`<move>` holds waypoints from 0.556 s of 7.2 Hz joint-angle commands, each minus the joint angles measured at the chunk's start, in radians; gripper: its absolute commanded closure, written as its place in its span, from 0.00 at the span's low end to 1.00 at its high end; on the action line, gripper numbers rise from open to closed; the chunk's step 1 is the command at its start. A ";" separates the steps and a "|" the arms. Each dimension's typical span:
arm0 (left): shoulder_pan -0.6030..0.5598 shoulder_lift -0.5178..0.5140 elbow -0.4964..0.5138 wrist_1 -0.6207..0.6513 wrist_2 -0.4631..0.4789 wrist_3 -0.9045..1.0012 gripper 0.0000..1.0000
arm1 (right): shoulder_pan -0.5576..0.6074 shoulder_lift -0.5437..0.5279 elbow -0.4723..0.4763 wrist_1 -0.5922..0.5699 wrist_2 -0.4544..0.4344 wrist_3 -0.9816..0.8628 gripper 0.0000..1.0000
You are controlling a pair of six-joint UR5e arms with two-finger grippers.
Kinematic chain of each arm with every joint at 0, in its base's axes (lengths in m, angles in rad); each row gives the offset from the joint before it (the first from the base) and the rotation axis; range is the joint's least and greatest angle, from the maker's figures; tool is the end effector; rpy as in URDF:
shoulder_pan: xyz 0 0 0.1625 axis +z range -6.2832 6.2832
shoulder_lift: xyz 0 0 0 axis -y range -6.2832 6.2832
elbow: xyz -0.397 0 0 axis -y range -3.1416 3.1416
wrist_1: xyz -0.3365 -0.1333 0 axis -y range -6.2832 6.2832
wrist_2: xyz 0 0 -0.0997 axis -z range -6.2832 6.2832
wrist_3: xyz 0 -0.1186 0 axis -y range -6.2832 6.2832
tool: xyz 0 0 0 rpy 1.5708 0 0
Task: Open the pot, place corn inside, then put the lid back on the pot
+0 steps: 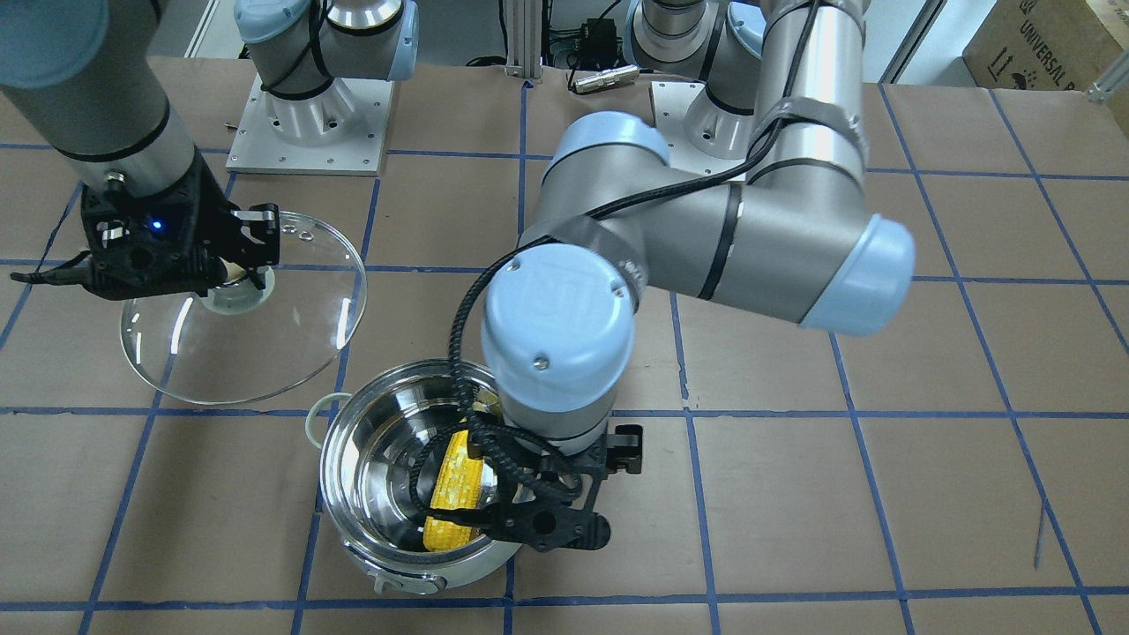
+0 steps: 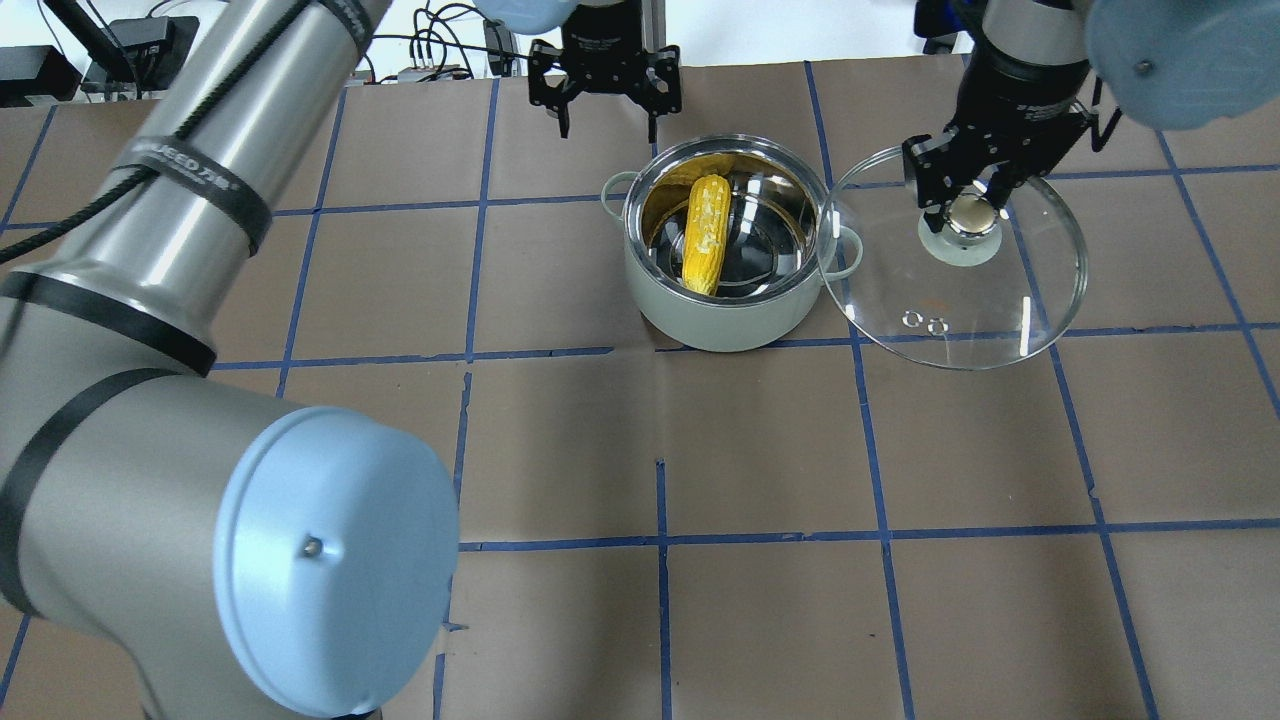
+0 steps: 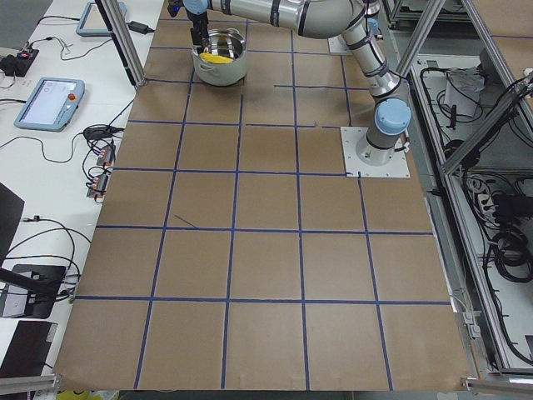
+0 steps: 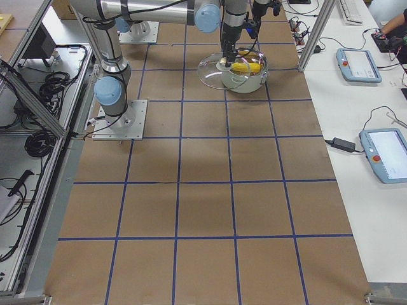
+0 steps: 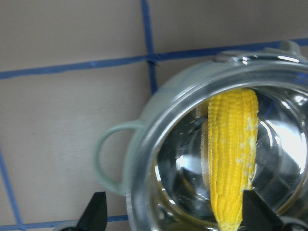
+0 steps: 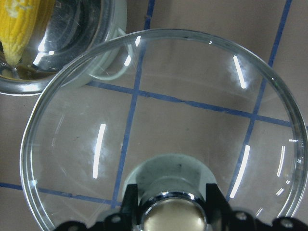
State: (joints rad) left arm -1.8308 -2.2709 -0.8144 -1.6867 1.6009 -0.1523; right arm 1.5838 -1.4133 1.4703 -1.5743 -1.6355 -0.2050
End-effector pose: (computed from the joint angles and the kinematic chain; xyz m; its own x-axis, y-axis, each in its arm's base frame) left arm -0.3013 -0.6279 0.3608 -0.9932 0.1094 -0.0387 0.1072 0.9928 0.0543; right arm 0.1320 -0.4898 0.4119 -0.9742 -0.2193 0.0523 -0.2158 0.9742 0.0655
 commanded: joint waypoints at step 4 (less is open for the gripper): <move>0.262 0.497 -0.548 0.078 -0.006 0.277 0.00 | 0.215 0.390 -0.413 0.019 -0.004 0.082 0.64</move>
State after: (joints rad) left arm -1.6434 -1.9076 -1.2074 -1.6711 1.5968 0.0324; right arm 1.7774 -1.1124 1.1471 -1.5591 -1.6390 -0.1242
